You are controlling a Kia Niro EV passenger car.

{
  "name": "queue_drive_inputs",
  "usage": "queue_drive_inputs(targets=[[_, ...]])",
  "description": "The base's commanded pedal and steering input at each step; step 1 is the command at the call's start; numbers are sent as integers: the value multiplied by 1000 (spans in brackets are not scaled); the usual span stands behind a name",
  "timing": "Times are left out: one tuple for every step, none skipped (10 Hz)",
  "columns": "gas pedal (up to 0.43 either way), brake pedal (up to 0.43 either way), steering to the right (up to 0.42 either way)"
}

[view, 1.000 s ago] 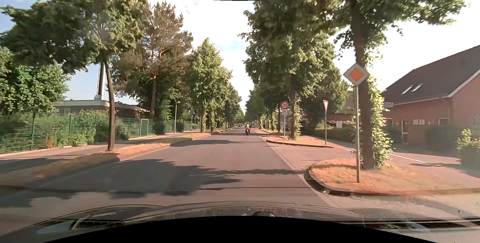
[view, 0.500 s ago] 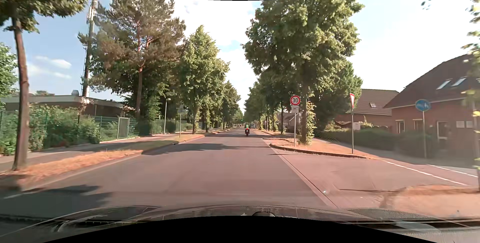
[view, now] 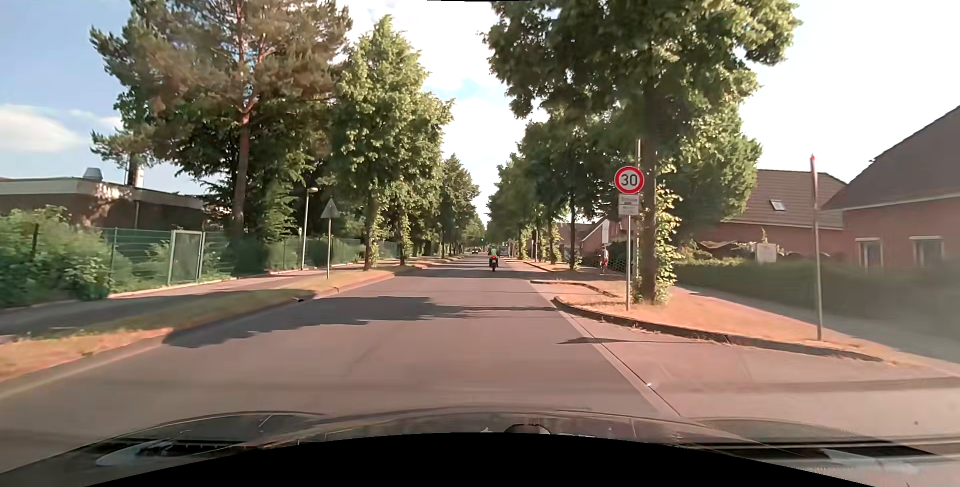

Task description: Follow the waypoints while adhering to traffic rules and regulations

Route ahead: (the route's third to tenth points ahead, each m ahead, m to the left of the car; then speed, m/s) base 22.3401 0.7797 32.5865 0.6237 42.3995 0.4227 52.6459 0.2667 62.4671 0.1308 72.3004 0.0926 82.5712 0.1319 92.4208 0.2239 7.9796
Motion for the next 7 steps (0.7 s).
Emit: queue_drive_inputs(targets=[[150,0,1],[150,0,0],[150,0,0],[150,0,1],[150,0,4],[150,0,4],[150,0,4]])
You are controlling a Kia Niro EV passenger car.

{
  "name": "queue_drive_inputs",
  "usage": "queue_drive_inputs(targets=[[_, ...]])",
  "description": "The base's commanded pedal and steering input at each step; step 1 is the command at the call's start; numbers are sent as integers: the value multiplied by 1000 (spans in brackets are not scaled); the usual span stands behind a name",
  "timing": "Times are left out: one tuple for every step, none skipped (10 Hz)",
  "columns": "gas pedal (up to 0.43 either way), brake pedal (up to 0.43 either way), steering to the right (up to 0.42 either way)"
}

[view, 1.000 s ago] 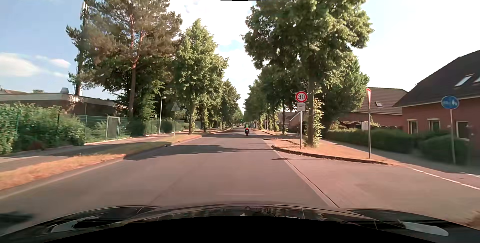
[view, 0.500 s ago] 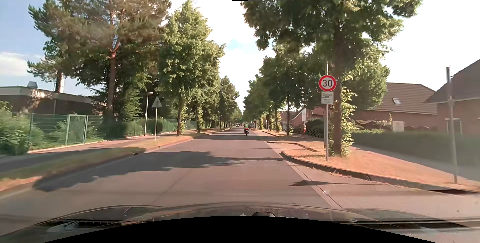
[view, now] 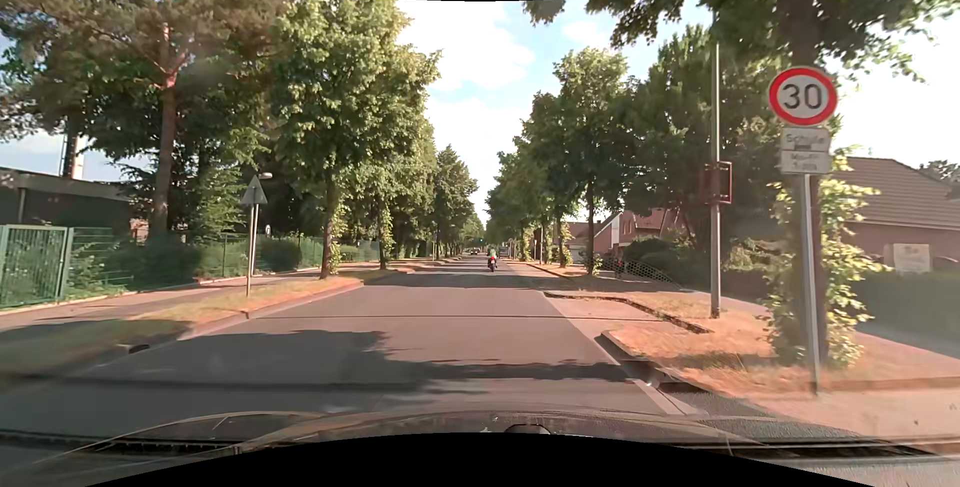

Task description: Follow the waypoints while adhering to traffic rules and regulations

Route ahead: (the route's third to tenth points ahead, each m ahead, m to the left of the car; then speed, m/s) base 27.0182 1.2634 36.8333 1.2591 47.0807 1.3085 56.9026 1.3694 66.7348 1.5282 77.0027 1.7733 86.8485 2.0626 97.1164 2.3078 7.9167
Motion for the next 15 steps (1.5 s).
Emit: queue_drive_inputs(targets=[[150,0,4],[150,0,5],[150,0,7],[150,0,7],[150,0,6],[150,0,5],[150,0,4],[150,0,4],[150,0,4],[150,0,3],[150,0,1],[150,0,-1],[150,0,-1],[150,0,1],[150,0,1]])
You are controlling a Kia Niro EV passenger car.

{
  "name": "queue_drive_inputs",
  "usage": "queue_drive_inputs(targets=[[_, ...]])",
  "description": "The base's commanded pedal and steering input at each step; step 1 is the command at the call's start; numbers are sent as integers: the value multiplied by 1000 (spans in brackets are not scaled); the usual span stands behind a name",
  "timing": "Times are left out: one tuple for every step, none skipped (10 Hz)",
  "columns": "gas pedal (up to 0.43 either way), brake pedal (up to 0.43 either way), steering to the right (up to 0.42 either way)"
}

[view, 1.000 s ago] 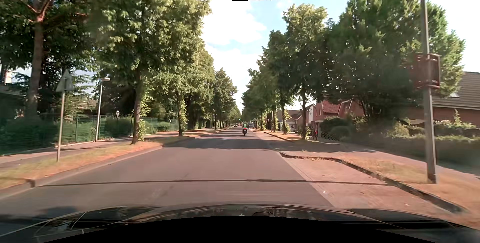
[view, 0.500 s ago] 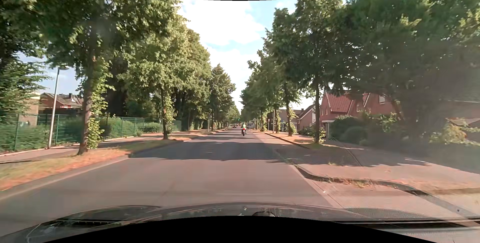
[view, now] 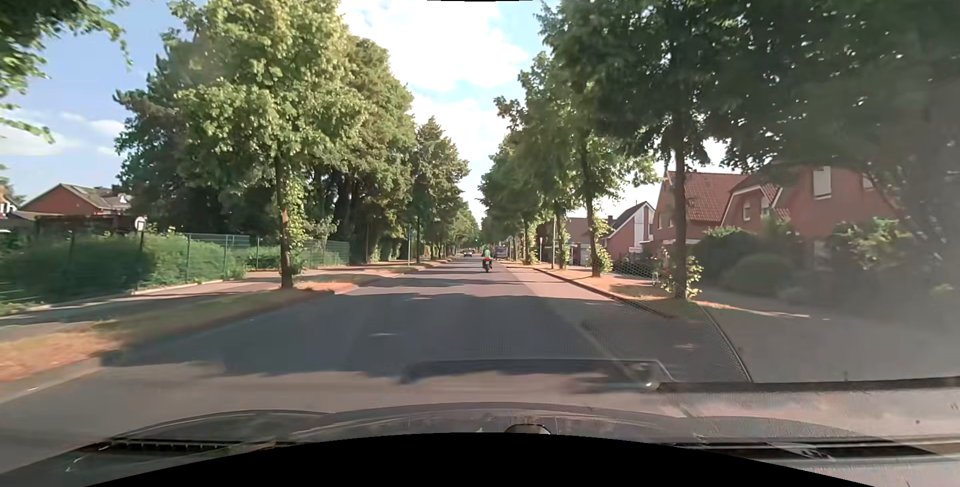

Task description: Follow the waypoints while adhering to traffic rules and regulations

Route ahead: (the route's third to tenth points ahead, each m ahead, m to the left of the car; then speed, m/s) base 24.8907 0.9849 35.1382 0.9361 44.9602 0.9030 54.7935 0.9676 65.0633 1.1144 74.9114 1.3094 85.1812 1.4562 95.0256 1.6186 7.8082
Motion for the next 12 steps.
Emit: queue_drive_inputs(targets=[[150,0,1],[150,0,-1],[150,0,-1],[150,0,-1],[150,0,1],[150,0,2],[150,0,2],[150,0,0],[150,0,-1],[150,0,-1],[150,0,-1],[150,0,-1]])
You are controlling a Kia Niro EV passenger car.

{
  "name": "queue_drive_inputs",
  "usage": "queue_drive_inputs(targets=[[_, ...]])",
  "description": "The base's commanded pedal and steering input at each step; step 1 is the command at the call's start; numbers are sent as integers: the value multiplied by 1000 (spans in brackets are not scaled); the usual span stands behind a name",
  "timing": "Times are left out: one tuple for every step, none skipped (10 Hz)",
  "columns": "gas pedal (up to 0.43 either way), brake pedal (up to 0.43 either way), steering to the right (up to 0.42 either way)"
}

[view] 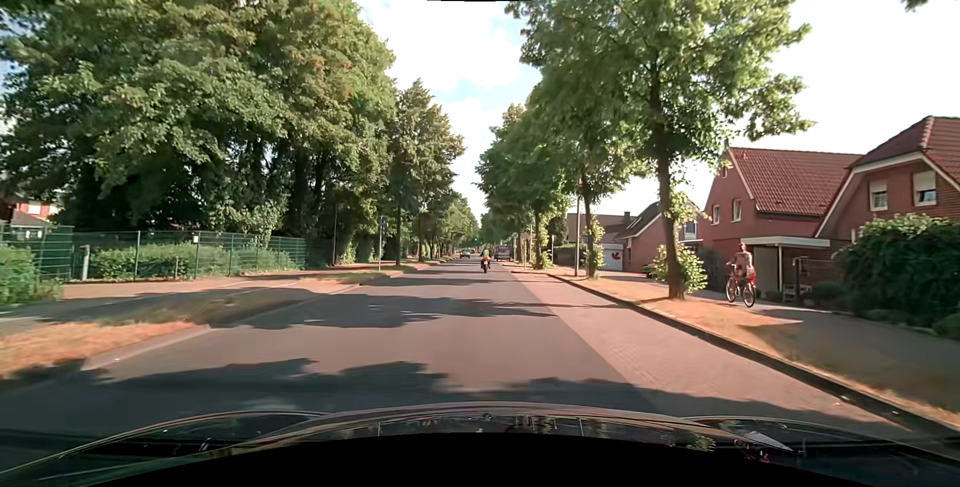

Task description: Follow the waypoints while adhering to traffic rules and regulations

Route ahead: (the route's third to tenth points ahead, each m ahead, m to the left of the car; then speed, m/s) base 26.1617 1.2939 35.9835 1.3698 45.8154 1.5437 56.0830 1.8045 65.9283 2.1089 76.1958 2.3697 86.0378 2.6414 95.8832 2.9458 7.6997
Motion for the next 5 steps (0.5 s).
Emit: queue_drive_inputs(targets=[[150,0,-1],[150,0,-2],[150,0,-2],[150,0,-2],[150,0,-2]])
